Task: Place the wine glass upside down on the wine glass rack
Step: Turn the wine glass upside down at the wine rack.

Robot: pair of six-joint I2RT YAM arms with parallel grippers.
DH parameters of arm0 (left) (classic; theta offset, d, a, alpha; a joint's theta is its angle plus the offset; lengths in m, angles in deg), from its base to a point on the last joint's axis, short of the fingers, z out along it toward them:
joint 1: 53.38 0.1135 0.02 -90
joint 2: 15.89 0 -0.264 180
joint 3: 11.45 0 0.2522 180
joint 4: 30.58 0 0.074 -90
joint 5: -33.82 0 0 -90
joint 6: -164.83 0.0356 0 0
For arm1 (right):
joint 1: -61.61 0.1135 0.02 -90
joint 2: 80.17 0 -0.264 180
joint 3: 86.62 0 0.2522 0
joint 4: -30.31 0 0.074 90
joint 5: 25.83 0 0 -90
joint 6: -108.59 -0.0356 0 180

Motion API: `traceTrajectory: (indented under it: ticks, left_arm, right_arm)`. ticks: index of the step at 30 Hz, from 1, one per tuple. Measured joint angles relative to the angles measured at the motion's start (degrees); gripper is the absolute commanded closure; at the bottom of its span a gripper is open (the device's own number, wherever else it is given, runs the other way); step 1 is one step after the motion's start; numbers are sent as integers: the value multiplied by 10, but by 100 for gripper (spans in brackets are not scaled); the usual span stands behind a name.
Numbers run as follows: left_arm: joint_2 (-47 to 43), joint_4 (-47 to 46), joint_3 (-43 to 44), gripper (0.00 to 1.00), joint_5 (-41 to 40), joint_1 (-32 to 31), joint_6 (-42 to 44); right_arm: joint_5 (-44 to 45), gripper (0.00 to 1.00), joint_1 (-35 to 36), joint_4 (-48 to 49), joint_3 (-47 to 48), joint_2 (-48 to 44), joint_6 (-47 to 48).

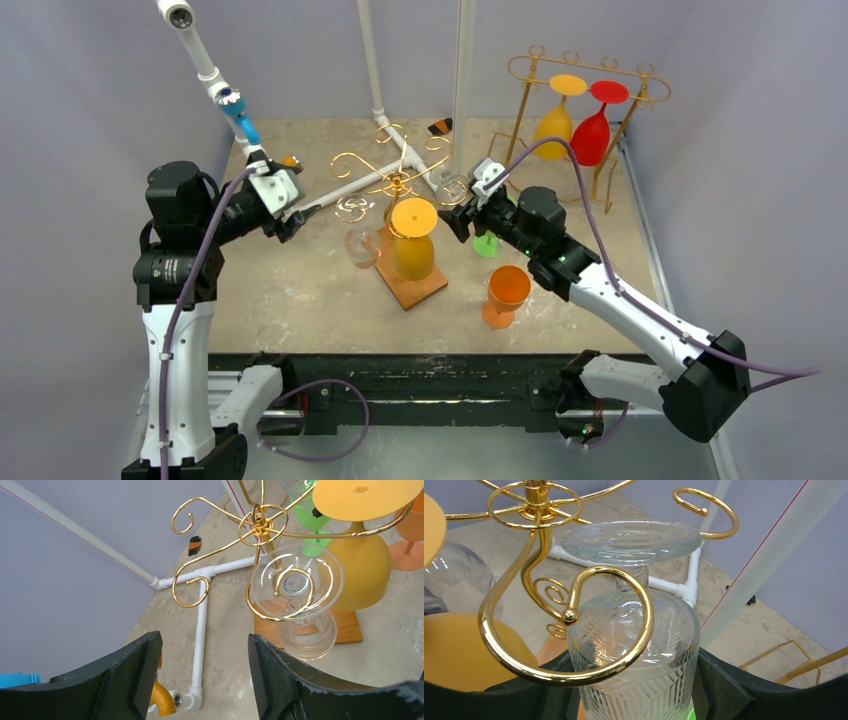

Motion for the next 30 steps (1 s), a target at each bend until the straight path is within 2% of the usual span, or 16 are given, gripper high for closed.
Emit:
traceTrajectory:
  ticks: [17, 30]
  left_arm:
    - [-1, -5, -6, 33, 0, 0, 0]
    - [-1, -9, -10, 33, 0, 0, 0]
  right_arm:
    - [-64, 100, 1, 27, -37, -24, 28]
    - [-79, 100, 1, 41, -57, -50, 27]
